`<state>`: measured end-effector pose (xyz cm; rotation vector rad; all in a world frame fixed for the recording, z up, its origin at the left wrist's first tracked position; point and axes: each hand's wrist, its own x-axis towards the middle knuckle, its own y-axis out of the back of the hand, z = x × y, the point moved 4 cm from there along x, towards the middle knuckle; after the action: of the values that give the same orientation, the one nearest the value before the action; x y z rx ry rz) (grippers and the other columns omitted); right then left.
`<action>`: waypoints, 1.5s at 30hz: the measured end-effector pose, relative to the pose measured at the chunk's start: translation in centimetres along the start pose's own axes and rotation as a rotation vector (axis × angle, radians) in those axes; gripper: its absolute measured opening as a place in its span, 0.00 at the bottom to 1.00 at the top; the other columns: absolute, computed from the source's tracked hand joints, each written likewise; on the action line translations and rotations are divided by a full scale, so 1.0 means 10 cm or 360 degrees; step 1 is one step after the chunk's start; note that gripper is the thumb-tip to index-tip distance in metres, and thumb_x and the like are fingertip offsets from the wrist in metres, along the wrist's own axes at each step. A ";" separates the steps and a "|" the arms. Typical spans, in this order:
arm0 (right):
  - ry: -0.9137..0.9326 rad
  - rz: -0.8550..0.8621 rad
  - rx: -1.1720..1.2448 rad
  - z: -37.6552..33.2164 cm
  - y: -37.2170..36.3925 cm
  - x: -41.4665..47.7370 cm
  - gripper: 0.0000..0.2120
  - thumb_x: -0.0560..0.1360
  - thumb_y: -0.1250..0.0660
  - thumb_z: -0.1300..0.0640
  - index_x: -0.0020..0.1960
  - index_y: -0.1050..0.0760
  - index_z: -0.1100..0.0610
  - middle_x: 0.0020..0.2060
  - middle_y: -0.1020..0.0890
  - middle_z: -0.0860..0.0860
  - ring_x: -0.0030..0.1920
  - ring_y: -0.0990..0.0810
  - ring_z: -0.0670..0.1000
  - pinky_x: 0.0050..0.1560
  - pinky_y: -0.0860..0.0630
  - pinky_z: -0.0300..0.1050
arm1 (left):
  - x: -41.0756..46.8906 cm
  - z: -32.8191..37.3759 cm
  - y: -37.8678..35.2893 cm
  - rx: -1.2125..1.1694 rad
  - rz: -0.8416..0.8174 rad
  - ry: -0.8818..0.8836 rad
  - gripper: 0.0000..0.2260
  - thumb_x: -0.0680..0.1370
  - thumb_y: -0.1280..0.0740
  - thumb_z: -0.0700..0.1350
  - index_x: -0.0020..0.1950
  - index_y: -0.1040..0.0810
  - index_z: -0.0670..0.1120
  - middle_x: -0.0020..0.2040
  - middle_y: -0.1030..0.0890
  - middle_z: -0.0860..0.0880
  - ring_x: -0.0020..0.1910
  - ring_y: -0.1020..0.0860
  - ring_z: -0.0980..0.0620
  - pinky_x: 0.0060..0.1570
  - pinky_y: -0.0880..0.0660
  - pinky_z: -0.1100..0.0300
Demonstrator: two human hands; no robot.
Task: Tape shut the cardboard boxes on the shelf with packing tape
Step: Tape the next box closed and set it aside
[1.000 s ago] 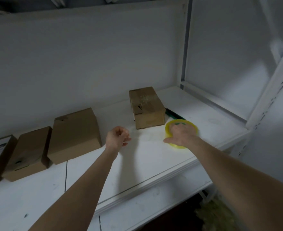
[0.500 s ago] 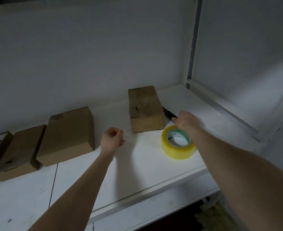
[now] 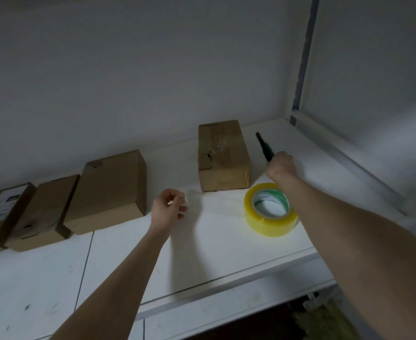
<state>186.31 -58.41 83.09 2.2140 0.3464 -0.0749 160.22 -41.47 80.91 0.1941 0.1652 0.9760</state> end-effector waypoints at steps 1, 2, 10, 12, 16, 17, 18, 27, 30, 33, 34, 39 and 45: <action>0.0016 0.0047 0.0124 -0.02 0.06 -0.06 0.18 0.81 0.41 0.64 0.69 0.35 0.65 0.66 0.27 0.63 0.63 0.26 0.62 0.59 0.27 0.52 | -0.01 0.01 0.01 -0.0001 -0.0019 0.0002 0.04 0.79 0.35 0.41 0.45 0.26 0.42 0.39 0.23 0.47 0.32 0.21 0.53 0.31 0.27 0.62; 0.0055 0.0096 0.0211 -0.05 0.12 -0.15 0.17 0.81 0.42 0.63 0.70 0.37 0.64 0.66 0.27 0.63 0.63 0.25 0.62 0.58 0.27 0.52 | -0.03 0.02 0.01 0.0004 -0.0041 0.0004 0.04 0.79 0.35 0.41 0.45 0.26 0.42 0.39 0.22 0.48 0.33 0.21 0.52 0.31 0.26 0.62; 0.0304 0.0051 0.0048 -0.17 0.32 -1.09 0.27 0.72 0.29 0.43 0.64 0.30 0.59 0.58 0.22 0.56 0.56 0.22 0.59 0.50 0.24 0.47 | -0.20 0.05 0.11 0.0058 -0.0259 -0.0032 0.04 0.77 0.32 0.39 0.51 0.22 0.43 0.43 0.19 0.45 0.37 0.21 0.51 0.33 0.26 0.63; 0.0275 -0.0046 -0.0234 -0.11 0.26 -1.36 0.33 0.67 0.25 0.39 0.63 0.29 0.58 0.56 0.22 0.54 0.56 0.22 0.57 0.46 0.27 0.45 | -0.25 0.04 0.13 0.0052 -0.0253 -0.0007 0.02 0.77 0.32 0.39 0.48 0.20 0.43 0.41 0.19 0.45 0.36 0.21 0.51 0.34 0.25 0.63; 0.0270 0.0004 -0.0789 0.10 0.03 -1.68 0.25 0.71 0.26 0.47 0.63 0.28 0.56 0.57 0.22 0.52 0.57 0.21 0.55 0.43 0.30 0.42 | -0.36 0.04 0.17 0.0018 -0.0248 0.0023 0.02 0.77 0.32 0.39 0.45 0.19 0.41 0.39 0.19 0.47 0.35 0.21 0.52 0.34 0.26 0.63; 0.0261 0.0094 -0.0828 0.14 0.01 -1.73 0.20 0.75 0.30 0.53 0.64 0.29 0.56 0.58 0.22 0.52 0.58 0.21 0.55 0.44 0.30 0.42 | -0.39 0.05 0.18 0.0018 -0.0261 0.0013 0.03 0.77 0.32 0.39 0.44 0.20 0.41 0.39 0.19 0.47 0.35 0.21 0.52 0.34 0.26 0.63; 0.0241 0.0166 -0.0829 0.18 0.00 -1.76 0.17 0.77 0.34 0.58 0.65 0.29 0.55 0.59 0.22 0.53 0.58 0.22 0.55 0.45 0.30 0.43 | -0.42 0.05 0.20 0.0024 -0.0275 0.0002 0.04 0.77 0.32 0.38 0.43 0.20 0.42 0.39 0.19 0.47 0.35 0.21 0.53 0.34 0.26 0.63; 0.0193 0.0101 -0.0754 0.21 0.00 -1.74 0.21 0.77 0.35 0.56 0.70 0.34 0.53 0.61 0.23 0.54 0.62 0.23 0.58 0.54 0.27 0.47 | -0.60 -0.01 0.43 0.0073 -0.0342 -0.0018 0.07 0.76 0.32 0.38 0.38 0.20 0.44 0.38 0.18 0.48 0.35 0.21 0.53 0.34 0.27 0.62; 0.0251 0.0020 -0.0562 0.20 0.00 -1.76 0.24 0.78 0.36 0.44 0.70 0.33 0.53 0.63 0.25 0.55 0.63 0.25 0.59 0.54 0.29 0.47 | -0.61 -0.05 0.46 0.0081 -0.0372 0.0041 0.06 0.76 0.31 0.38 0.39 0.20 0.43 0.39 0.18 0.48 0.35 0.20 0.52 0.33 0.26 0.63; 0.0232 0.0164 -0.0230 0.24 0.06 -1.81 0.24 0.81 0.45 0.40 0.69 0.30 0.54 0.61 0.26 0.59 0.60 0.25 0.62 0.54 0.30 0.49 | -0.60 -0.06 0.46 0.0054 -0.0349 0.0059 0.05 0.76 0.31 0.38 0.40 0.20 0.43 0.40 0.18 0.47 0.35 0.19 0.51 0.34 0.26 0.62; 0.0256 0.0188 -0.0196 0.26 0.06 -1.84 0.23 0.81 0.45 0.41 0.68 0.29 0.55 0.59 0.25 0.60 0.59 0.25 0.62 0.52 0.30 0.49 | -0.59 -0.07 0.45 0.0045 -0.0332 0.0060 0.05 0.76 0.31 0.38 0.40 0.20 0.44 0.40 0.18 0.47 0.35 0.19 0.51 0.34 0.26 0.62; 0.0418 -0.0013 -0.0128 0.36 -0.14 -2.10 0.17 0.82 0.44 0.49 0.64 0.31 0.60 0.49 0.18 0.59 0.45 0.16 0.58 0.48 0.21 0.54 | -0.55 -0.09 0.43 0.0050 -0.0310 0.0057 0.06 0.76 0.33 0.37 0.40 0.20 0.44 0.40 0.18 0.47 0.35 0.19 0.50 0.33 0.27 0.61; 0.0594 0.0060 -0.0483 0.53 -0.26 -2.40 0.15 0.82 0.46 0.49 0.66 0.37 0.56 0.48 0.20 0.61 0.47 0.20 0.63 0.45 0.27 0.51 | -0.53 -0.12 0.43 0.0056 -0.0324 0.0061 0.05 0.77 0.32 0.38 0.41 0.20 0.44 0.39 0.18 0.48 0.34 0.19 0.52 0.33 0.26 0.61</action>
<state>162.94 -66.35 82.05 1.9244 0.4853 0.3919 153.61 -43.44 81.04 0.1868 0.2326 0.7752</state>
